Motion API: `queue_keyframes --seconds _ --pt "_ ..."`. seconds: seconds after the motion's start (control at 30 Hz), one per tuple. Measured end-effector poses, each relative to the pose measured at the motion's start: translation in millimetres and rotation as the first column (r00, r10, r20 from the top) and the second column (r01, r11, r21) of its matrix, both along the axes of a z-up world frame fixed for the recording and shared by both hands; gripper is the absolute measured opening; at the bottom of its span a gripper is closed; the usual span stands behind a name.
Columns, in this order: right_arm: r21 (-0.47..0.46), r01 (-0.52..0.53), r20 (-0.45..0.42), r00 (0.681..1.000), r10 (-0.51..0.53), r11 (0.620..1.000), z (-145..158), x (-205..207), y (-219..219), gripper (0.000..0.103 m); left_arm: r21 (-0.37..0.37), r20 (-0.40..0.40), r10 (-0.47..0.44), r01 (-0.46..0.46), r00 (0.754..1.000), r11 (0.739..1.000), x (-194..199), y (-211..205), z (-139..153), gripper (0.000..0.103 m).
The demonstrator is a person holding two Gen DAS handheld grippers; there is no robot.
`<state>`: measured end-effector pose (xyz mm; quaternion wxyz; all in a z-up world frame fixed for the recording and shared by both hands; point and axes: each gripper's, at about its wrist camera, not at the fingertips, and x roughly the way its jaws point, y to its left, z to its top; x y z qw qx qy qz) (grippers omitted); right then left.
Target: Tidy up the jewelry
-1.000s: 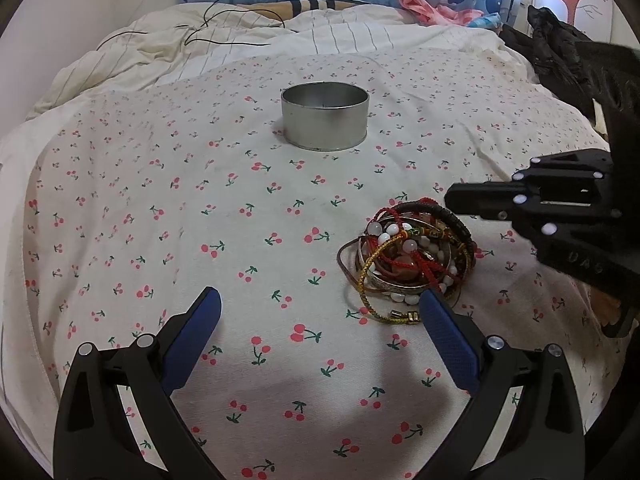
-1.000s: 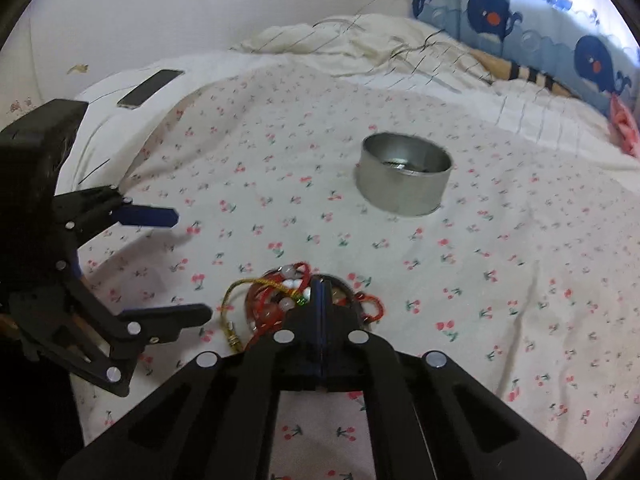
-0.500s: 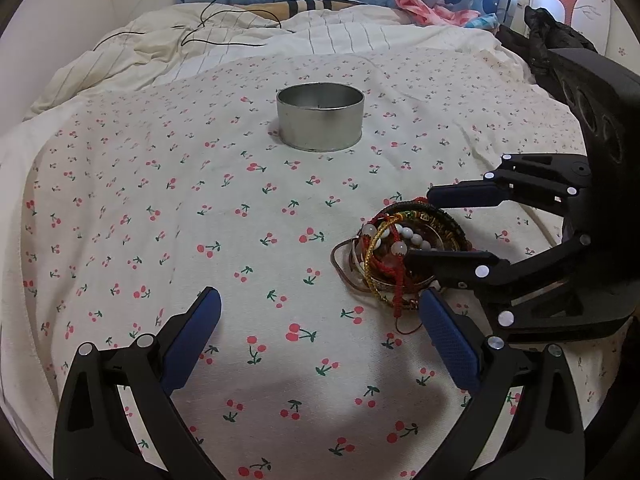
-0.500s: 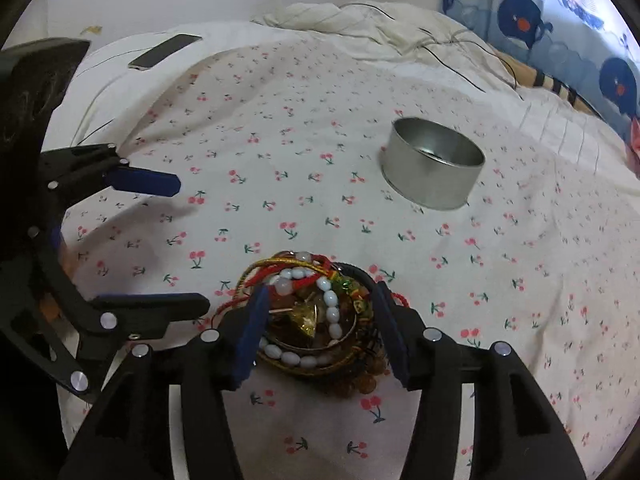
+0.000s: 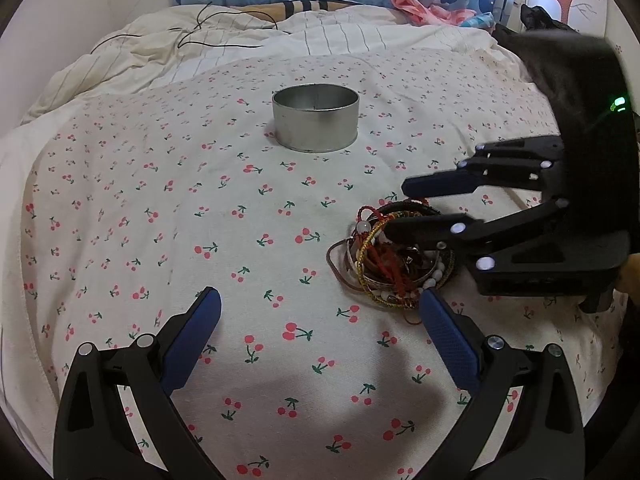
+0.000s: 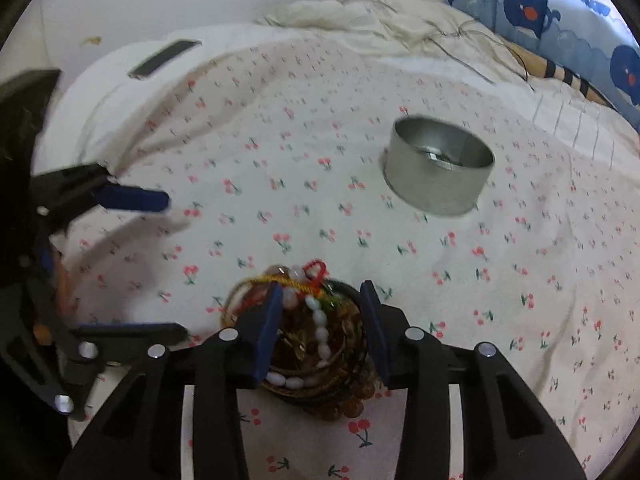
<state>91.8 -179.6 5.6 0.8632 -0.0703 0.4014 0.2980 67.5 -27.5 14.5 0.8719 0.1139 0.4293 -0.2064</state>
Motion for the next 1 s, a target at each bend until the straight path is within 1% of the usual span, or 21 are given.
queue_keyframes --seconds 0.07,0.1,0.17,0.23,0.3,0.53,0.6,0.7,0.73,0.8,0.87,0.93,1.0 --pt "-0.008 -0.024 -0.015 1.000 0.023 1.000 -2 1 5 0.040 -0.006 -0.003 0.000 0.000 1.000 1.000 0 0 0 0.095" --pt "-0.033 -0.025 -0.029 0.999 0.024 0.999 -8 5 8 0.040 -0.006 -0.003 0.001 -0.001 1.000 1.000 1 0 0 0.095" --pt "-0.042 -0.029 -0.056 0.998 0.026 0.999 -15 10 9 0.037 -0.002 -0.004 0.001 -0.001 1.000 1.000 0 0 -1 0.095" --pt "-0.055 -0.024 -0.058 0.998 0.021 0.998 -15 10 8 0.025 -0.003 -0.005 0.002 -0.002 1.000 1.000 0 0 -1 0.095" --pt "-0.049 -0.017 -0.054 0.998 0.015 0.999 -12 9 5 0.019 -0.007 -0.005 0.003 -0.003 1.000 1.000 1 1 -1 0.095" --pt "-0.043 -0.005 -0.027 1.000 0.004 0.999 -5 7 0 0.019 -0.012 -0.014 0.007 -0.007 1.000 1.000 3 2 -2 0.095" --pt "-0.017 0.009 -0.016 1.000 -0.010 1.000 1 6 -5 0.019 -0.011 -0.017 0.007 -0.008 1.000 1.000 3 2 -3 0.095" --pt "0.045 0.045 -0.011 0.999 -0.045 0.998 12 7 -19 0.018 -0.016 -0.024 0.011 -0.011 1.000 1.000 5 3 -4 0.095" --pt "0.075 0.063 -0.012 0.998 -0.062 0.995 16 7 -27 0.007 -0.020 -0.032 0.014 -0.014 0.999 1.000 6 4 -5 0.095" --pt "0.092 0.087 -0.016 0.996 -0.086 0.992 20 7 -37 0.007 -0.030 -0.044 0.019 -0.021 0.999 0.999 9 5 -6 0.095" --pt "0.073 0.115 -0.006 0.993 -0.115 0.991 21 8 -43 0.007 -0.041 -0.061 0.028 -0.031 0.998 0.999 12 7 -8 0.095" --pt "0.083 0.134 -0.022 0.991 -0.133 0.987 20 10 -49 0.007 -0.043 -0.068 0.036 -0.039 0.997 0.998 14 8 -10 0.095" --pt "0.115 0.112 -0.067 0.992 -0.105 0.987 16 12 -48 0.007 -0.044 -0.075 0.046 -0.049 0.996 0.998 16 9 -12 0.095"
